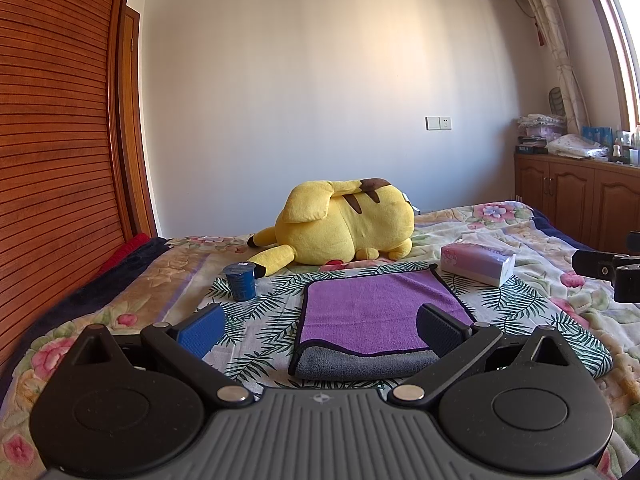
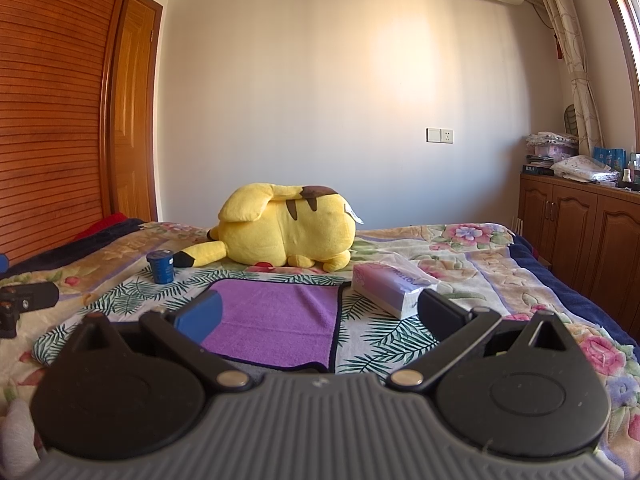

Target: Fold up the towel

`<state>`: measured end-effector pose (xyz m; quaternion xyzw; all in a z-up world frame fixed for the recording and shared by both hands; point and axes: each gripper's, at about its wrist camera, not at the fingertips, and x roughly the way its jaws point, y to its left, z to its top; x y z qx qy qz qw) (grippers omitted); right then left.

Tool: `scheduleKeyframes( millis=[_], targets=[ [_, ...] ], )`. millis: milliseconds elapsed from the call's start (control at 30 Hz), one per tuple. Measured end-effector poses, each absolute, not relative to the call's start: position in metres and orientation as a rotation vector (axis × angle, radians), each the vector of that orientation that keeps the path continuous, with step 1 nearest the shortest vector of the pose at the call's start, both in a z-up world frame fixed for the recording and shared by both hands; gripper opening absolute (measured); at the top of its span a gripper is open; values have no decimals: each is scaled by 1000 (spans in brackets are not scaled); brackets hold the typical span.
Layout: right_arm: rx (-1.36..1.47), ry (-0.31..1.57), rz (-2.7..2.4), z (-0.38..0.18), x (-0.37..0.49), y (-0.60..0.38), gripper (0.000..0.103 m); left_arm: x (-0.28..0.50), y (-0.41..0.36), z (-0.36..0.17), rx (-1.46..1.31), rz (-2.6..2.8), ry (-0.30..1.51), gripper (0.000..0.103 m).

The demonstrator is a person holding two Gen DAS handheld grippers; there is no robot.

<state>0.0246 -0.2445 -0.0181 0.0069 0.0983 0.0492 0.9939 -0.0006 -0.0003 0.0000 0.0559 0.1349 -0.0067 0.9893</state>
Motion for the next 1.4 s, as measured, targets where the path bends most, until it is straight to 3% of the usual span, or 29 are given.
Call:
scheduleKeyframes(
  millis=[1400],
  targets=[
    [-46,339,146,-31,55,-231,103,31,-10,-24,186,-20,443,87]
  ],
)
